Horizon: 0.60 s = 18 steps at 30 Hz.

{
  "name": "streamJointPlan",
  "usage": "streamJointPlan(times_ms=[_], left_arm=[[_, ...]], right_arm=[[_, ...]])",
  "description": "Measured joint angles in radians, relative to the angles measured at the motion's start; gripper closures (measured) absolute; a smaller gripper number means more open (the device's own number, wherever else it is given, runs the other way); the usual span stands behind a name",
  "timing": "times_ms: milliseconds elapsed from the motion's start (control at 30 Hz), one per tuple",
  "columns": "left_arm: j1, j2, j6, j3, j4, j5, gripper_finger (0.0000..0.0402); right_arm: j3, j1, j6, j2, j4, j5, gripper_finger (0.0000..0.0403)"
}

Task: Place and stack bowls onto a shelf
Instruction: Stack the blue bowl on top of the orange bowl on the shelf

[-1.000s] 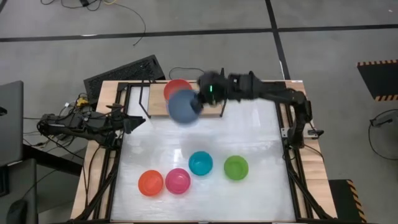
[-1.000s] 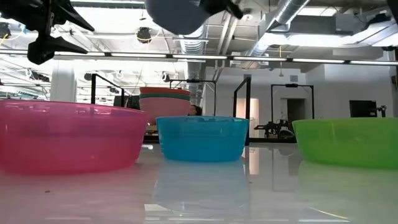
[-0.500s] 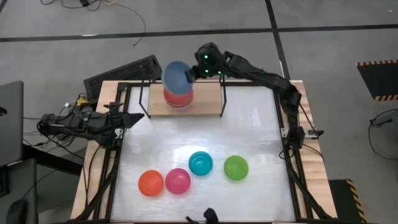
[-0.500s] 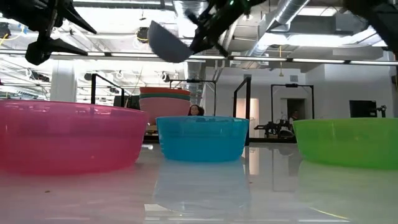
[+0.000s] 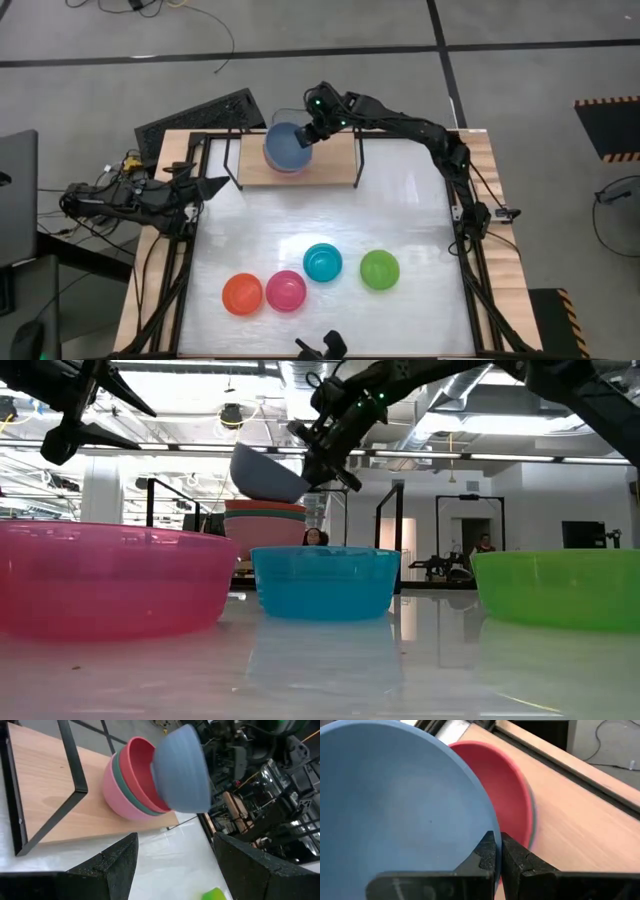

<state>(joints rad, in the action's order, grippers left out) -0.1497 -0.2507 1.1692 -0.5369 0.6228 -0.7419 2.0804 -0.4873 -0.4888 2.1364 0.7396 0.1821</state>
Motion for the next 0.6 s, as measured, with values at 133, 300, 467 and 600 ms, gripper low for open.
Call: streamJointPlan(times_ms=[133,300,467,600], left_arm=[[0.000,0.000,0.003,0.000,0.000,-0.008,0.0157],[0.000,0.000,0.002,0.000,0.000,-0.012,0.0157],[0.000,0.000,0.002,0.000,0.000,-0.013,0.0157],[0.000,0.000,0.002,0.000,0.000,-0.015,0.0157]], right_arm=[[0.002,0.001,0.003,-0.005,0.007,0.000,0.0350],[0.002,-0.003,0.026,-0.005,0.009,-0.002,0.0326],[0.002,-0.008,0.035,-0.005,0.002,-0.051,0.0309],[0.002,-0.015,0.046,-0.005,-0.023,-0.055,0.0286]])
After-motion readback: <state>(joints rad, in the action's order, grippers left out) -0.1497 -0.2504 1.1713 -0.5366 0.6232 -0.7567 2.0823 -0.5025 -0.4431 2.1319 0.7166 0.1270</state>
